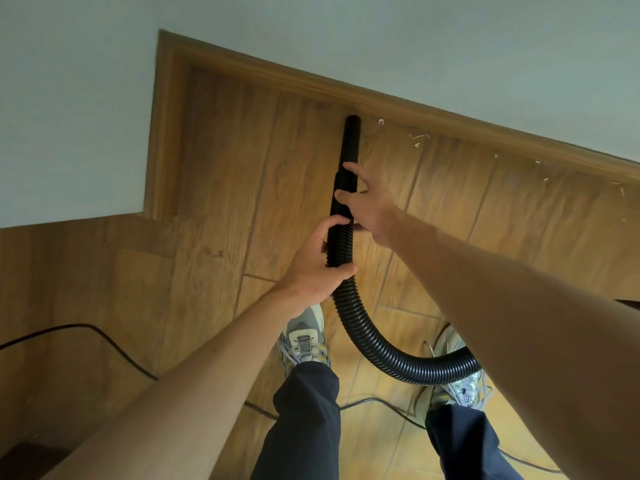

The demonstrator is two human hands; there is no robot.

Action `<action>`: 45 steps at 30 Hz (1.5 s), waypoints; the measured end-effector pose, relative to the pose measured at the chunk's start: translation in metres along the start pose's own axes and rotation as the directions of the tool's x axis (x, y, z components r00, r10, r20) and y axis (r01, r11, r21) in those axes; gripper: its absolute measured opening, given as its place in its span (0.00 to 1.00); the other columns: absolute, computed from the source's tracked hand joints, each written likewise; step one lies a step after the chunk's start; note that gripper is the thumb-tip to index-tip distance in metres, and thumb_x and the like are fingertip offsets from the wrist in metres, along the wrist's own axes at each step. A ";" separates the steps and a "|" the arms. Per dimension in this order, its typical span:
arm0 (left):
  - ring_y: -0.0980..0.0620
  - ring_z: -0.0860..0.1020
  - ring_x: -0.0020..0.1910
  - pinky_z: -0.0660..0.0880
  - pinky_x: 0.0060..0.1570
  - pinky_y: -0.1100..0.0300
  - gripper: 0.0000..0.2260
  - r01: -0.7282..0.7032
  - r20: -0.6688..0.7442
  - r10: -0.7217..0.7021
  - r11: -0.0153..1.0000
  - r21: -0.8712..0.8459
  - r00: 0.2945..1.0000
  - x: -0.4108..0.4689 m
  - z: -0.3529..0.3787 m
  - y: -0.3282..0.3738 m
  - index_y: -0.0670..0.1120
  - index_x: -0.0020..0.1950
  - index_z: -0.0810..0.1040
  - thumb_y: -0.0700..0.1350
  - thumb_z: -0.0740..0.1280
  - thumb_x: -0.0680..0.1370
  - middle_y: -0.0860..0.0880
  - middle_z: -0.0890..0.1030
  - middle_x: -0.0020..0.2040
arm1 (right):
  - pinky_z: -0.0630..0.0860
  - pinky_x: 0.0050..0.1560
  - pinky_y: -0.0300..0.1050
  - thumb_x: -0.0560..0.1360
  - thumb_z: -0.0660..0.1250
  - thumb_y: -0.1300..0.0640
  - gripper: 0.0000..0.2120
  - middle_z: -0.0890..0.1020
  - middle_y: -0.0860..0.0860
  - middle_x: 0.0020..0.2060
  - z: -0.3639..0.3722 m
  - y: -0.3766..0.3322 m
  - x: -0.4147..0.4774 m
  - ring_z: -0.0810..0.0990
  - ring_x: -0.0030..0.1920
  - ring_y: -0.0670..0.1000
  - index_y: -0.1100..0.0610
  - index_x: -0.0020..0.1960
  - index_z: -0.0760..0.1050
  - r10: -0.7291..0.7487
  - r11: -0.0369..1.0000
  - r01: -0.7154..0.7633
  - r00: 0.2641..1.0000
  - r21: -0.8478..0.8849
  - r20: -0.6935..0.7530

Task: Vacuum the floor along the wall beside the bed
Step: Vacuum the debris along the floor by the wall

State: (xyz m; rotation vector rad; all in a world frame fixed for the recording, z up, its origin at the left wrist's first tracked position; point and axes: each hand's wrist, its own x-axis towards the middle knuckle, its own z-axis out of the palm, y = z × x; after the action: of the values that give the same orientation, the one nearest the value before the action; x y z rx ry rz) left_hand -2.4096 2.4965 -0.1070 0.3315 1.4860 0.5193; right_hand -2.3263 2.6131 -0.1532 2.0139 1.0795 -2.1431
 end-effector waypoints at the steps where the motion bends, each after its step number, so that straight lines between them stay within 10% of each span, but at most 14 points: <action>1: 0.44 0.82 0.51 0.84 0.44 0.44 0.28 -0.006 0.008 0.005 1.000 0.006 1.000 0.001 0.002 0.001 0.66 0.64 0.70 0.35 0.71 0.76 0.47 0.76 0.58 | 0.79 0.34 0.39 0.80 0.65 0.62 0.26 0.79 0.54 0.57 -0.004 0.001 -0.001 0.82 0.48 0.49 0.41 0.73 0.67 0.003 1.000 -0.003 1.000 0.009 -0.007; 9: 0.48 0.81 0.53 0.80 0.39 0.60 0.28 -0.059 0.052 0.052 0.990 0.129 0.997 0.008 0.019 0.005 0.64 0.66 0.69 0.37 0.71 0.77 0.52 0.76 0.56 | 0.83 0.42 0.46 0.80 0.65 0.62 0.26 0.79 0.52 0.58 -0.030 0.009 -0.004 0.82 0.51 0.51 0.41 0.72 0.67 0.016 0.996 -0.012 0.999 0.084 -0.047; 45: 0.51 0.78 0.55 0.81 0.53 0.47 0.28 -0.078 0.125 0.046 0.960 0.267 0.991 -0.008 0.079 -0.021 0.63 0.69 0.67 0.39 0.72 0.77 0.62 0.72 0.54 | 0.81 0.32 0.43 0.81 0.63 0.63 0.26 0.78 0.53 0.61 -0.091 0.058 -0.030 0.82 0.52 0.52 0.41 0.73 0.65 0.083 0.993 -0.088 0.995 0.078 0.059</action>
State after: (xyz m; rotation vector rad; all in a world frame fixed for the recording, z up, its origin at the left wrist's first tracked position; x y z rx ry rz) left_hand -2.3286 2.4833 -0.1056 0.6167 1.4364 0.3381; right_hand -2.2148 2.5991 -0.1483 1.9802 0.8968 -2.2197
